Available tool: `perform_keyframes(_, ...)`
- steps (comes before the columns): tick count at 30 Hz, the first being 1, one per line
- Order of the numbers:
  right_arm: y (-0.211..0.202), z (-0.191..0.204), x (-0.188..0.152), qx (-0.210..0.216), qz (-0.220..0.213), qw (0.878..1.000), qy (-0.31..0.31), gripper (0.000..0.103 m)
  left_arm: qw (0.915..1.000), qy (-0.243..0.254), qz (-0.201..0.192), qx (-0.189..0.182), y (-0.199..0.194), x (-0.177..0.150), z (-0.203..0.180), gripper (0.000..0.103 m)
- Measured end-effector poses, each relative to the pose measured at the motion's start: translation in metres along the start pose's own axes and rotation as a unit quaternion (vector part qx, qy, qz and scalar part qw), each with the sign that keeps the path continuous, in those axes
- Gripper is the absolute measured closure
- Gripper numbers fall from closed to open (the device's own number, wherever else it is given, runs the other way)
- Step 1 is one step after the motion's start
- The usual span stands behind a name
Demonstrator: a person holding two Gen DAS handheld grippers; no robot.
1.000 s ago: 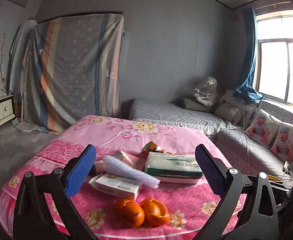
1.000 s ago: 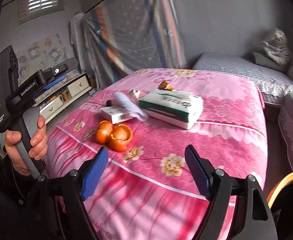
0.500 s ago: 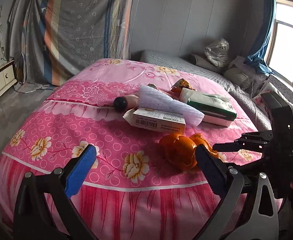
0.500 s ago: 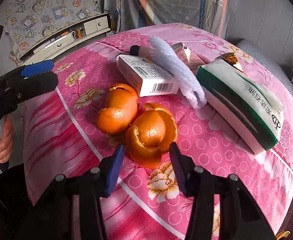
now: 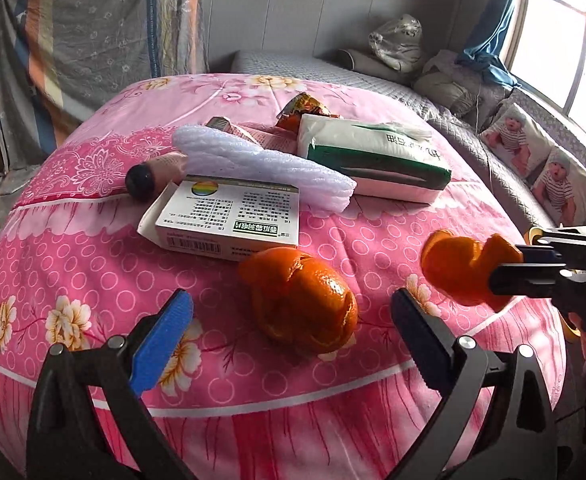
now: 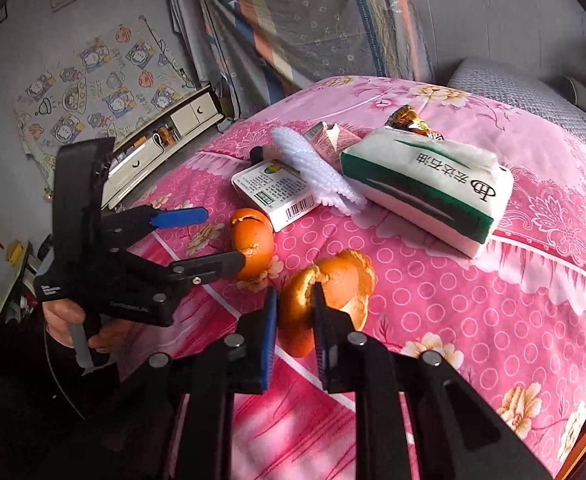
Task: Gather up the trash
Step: 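Grasp an orange peel with each gripper from the bed, then carry both orange peels over the yellow bin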
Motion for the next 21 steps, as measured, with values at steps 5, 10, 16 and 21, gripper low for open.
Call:
perform_keyframes(5,-0.031,-0.003,-0.021,0.004,-0.035,0.999,0.014,0.088,0.9994,-0.006,0.015,0.031,0.018,0.011,-0.002,0.011)
perform_keyframes(10,-0.047,-0.006,-0.026,0.031,-0.057,0.998,0.026,0.088,0.9987,-0.019,0.038,0.027,0.026,0.016,0.0,0.047)
perform_keyframes(16,-0.061,0.006,-0.029,0.042,-0.07,0.996,0.026,0.088,0.9995,-0.019,0.021,0.015,0.002,0.006,-0.002,0.068)
perform_keyframes(21,-0.068,0.019,-0.032,0.046,-0.078,0.996,0.02,0.088,0.9994,-0.014,-0.03,0.011,-0.042,-0.015,-0.006,0.069)
Point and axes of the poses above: each gripper's, at about its wrist camera, not at the fingertips, and y roughly the way its jaws point, z to its left, x to its top, the point moved 2 cm from there along y, roughly the way its jaws point, and after that the axes turned 15 degrees about z, right-handed, at the moved point
